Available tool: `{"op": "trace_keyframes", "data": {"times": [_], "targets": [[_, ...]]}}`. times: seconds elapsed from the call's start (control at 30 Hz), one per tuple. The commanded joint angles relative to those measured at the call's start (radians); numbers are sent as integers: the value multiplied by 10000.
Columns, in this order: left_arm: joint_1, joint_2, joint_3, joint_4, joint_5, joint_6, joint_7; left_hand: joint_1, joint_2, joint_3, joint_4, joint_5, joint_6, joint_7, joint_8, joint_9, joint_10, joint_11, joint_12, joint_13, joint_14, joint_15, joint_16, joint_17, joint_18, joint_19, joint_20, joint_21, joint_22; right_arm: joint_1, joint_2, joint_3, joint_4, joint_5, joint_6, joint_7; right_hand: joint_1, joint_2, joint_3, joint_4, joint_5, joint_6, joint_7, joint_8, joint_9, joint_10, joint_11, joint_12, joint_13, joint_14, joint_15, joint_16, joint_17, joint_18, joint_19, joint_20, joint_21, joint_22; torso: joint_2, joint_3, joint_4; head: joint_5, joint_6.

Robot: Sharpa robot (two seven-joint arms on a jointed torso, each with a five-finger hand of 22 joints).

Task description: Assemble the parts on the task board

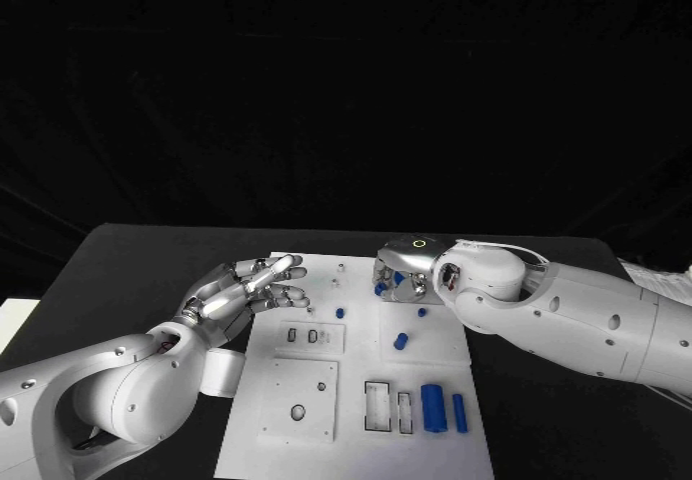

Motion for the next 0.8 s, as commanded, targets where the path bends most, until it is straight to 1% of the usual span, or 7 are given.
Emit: {"op": "trace_keyframes", "data": {"times": [0.03, 0.13, 0.33, 0.37, 0.4, 0.67, 0.8], "targets": [[11, 12, 7, -10, 11, 4, -2, 76, 48, 18, -72, 6, -31, 46, -62, -9, -82, 13, -19, -16, -70, -2, 29, 20, 94, -37, 8, 42, 18, 6, -5, 16, 94, -20, -631, -243, 12, 97, 66, 150, -138, 156, -118, 60, 222, 112, -1, -25, 3, 314, -61, 73, 2, 140, -1, -75, -6, 4, 15, -5, 9, 18, 32], [11, 14, 7, -26, 11, -13, -10, 93, 55, 27, -92, 6, -38, 49, -64, -9, -92, 16, -20, -16, -79, 0, 27, 28, 93, -44, 9, 47, 20, 26, 30, 44, 104, -29, -837, -344, 12, 89, 89, 180, -182, 165, -124, 58, 234, 129, -5, -30, 2, 313, -64, 78, -1, 138, 3, -79, -4, 9, 20, -22, 35, 43, 56], [11, 28, 7, -48, 11, -33, -25, 128, 69, 47, -136, 5, -58, 60, -70, -9, -119, 25, -23, -17, -108, 7, 16, 45, 91, -65, 13, 55, 23, 96, 259, 85, -41, -40, -1073, -446, 42, 93, 135, 196, -202, 178, -133, 57, 248, 143, -14, -37, 0, 310, -70, 81, -7, 138, 4, -84, -9, 3, 40, -24, 39, 95, 82], [11, 31, 7, -50, 11, -36, -27, 128, 69, 47, -136, 5, -58, 60, -70, -9, -119, 25, -23, -17, -108, 7, 16, 45, 91, -65, 13, 55, 23, 108, 312, 89, -73, -42, -1094, -454, 47, 94, 142, 198, -204, 179, -134, 56, 250, 145, -15, -38, 0, 310, -71, 82, -6, 138, 4, -85, -9, 3, 43, -18, 27, 112, 86], [11, 32, 7, -52, 11, -38, -29, 128, 69, 47, -136, 5, -58, 60, -70, -9, -119, 25, -23, -17, -108, 7, 16, 45, 91, -65, 13, 55, 23, 117, 357, 92, -101, -45, -1110, -462, 47, 94, 142, 198, -204, 179, -134, 56, 250, 145, -15, -38, 0, 310, -71, 82, -6, 138, 4, -85, -9, 3, 44, -26, 39, 111, 94], [12, 56, 7, -71, 10, -44, -41, 151, 77, 61, -171, 5, -79, 72, -76, -10, -144, 34, -25, -19, -130, 14, 8, 59, 90, -83, 17, 61, 25, 211, 884, 105, -486, -315, -1443, -678, 46, 50, 168, 230, -272, 177, -126, 44, 265, 138, -9, -53, -7, 309, -69, 92, -5, 136, 6, -89, -9, 5, 62, -27, 30, 129, 139], [13, 74, 8, -85, 10, -47, -52, 151, 77, 61, -171, 5, -79, 72, -76, -10, -144, 34, -25, -19, -130, 14, 8, 59, 90, -83, 17, 61, 25, 254, 1123, 107, -712, -450, -1528, -758, 43, 30, 187, 257, -319, 175, -124, 36, 274, 133, -5, -59, -12, 307, -68, 96, -6, 135, 7, -89, -10, 7, 69, -35, 48, 158, 160]]}}
